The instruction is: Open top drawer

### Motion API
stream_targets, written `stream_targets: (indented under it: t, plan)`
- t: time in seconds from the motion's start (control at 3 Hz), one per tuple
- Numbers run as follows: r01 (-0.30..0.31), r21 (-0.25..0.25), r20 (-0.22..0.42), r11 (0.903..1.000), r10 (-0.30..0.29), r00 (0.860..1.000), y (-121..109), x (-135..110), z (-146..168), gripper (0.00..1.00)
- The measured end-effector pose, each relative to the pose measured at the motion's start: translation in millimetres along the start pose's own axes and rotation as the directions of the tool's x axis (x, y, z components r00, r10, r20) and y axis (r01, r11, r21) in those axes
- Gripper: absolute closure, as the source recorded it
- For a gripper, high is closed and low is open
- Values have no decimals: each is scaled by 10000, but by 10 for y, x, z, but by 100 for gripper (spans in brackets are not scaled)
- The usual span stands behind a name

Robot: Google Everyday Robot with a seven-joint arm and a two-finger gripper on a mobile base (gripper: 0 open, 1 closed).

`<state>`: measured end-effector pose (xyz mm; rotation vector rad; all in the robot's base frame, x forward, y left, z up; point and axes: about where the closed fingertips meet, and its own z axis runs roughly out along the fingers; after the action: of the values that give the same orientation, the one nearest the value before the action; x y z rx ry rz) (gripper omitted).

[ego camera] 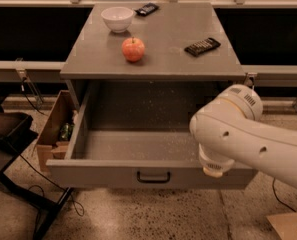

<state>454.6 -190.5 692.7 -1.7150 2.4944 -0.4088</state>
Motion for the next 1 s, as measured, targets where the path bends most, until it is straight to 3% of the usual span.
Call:
stream_targets:
  t: [1.0]
  plan:
    - [57,247,44,9997,-58,10000,154,152,-183,100]
